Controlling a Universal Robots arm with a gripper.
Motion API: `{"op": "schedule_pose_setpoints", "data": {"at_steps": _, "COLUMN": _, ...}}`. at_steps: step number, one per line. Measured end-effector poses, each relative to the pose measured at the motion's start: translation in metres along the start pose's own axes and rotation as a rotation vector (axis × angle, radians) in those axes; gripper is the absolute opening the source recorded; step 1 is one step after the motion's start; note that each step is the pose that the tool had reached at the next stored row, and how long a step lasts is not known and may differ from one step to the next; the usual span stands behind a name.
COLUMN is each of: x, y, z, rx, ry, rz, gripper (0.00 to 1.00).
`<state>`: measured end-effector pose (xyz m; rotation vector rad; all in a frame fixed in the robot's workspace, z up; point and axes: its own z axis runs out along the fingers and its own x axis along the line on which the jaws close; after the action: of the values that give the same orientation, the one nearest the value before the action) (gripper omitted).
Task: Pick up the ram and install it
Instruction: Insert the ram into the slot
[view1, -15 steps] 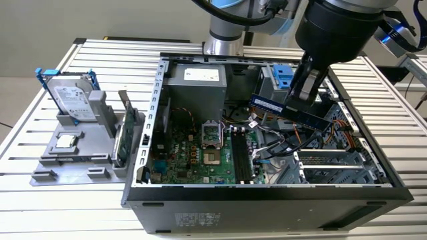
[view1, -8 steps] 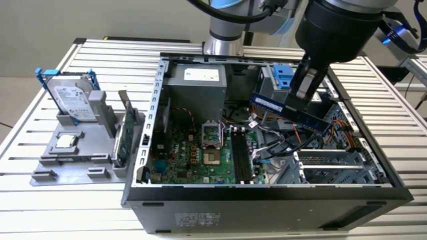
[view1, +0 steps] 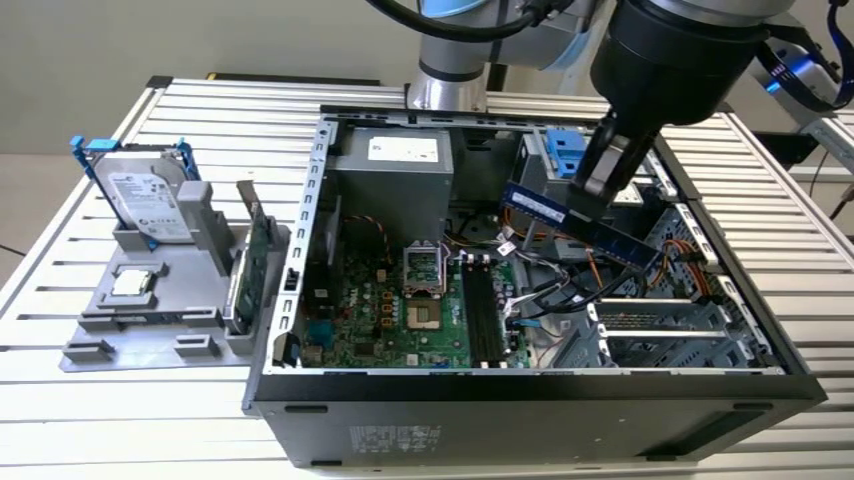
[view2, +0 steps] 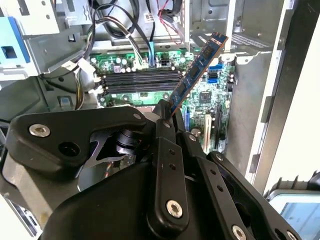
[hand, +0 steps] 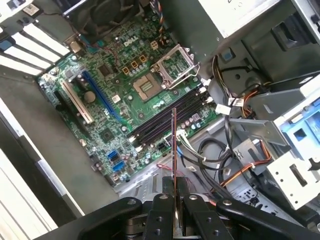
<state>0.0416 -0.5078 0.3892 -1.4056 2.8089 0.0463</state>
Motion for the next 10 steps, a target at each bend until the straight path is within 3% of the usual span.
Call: {"op": "schedule_pose_setpoints", "data": {"at_steps": 10, "x": 0.0002, "y": 0.0002, "z": 0.0000, "rx": 0.0011, "ry": -0.0022, "rz": 0.084, "gripper": 0.00}}
